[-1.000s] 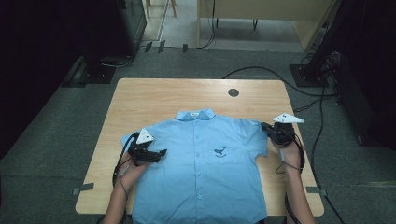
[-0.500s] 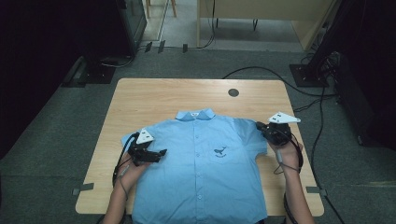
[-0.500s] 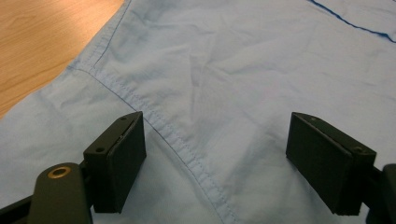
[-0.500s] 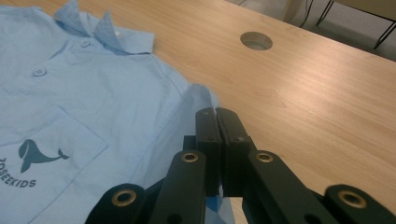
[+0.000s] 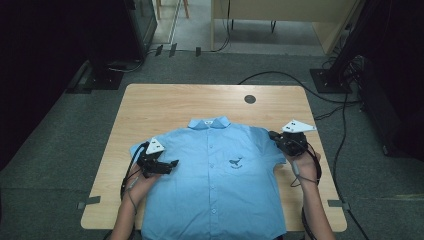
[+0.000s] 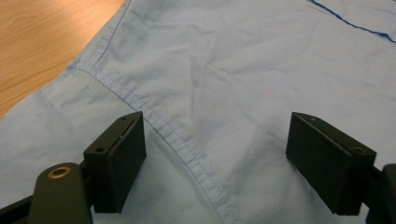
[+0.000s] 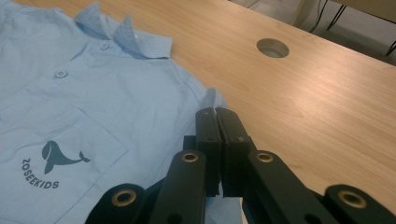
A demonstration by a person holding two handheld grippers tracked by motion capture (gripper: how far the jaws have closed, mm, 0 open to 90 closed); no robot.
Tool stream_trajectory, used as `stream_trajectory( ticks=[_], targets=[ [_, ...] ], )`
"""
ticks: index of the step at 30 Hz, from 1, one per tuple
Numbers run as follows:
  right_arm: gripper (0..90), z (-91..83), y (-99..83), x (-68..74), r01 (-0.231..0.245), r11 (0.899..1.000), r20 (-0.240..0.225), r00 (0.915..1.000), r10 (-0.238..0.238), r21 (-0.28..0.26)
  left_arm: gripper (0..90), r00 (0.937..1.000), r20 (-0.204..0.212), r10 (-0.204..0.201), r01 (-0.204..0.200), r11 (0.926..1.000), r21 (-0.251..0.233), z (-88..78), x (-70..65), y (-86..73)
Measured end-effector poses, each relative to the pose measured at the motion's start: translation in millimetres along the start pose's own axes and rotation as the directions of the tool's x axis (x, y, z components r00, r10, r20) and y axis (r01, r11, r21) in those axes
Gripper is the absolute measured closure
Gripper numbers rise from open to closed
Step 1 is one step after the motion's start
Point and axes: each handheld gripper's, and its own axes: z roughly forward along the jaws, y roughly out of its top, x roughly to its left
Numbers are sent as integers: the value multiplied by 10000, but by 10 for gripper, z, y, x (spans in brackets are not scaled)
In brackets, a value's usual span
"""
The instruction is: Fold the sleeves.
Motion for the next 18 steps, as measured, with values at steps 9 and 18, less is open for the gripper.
stream_trajectory(
  ticks=[9, 18],
  targets=[
    [885, 28, 60, 109, 213, 9998, -266, 9994, -212, 35, 199, 10000, -1, -1, 1, 10000, -1, 0, 0, 0],
    [885, 164, 175, 251, 695, 9969, -705, 9953, -667, 381, 199, 10000, -3, 12, -12, 10000, 8, -1, 1, 0]
  ],
)
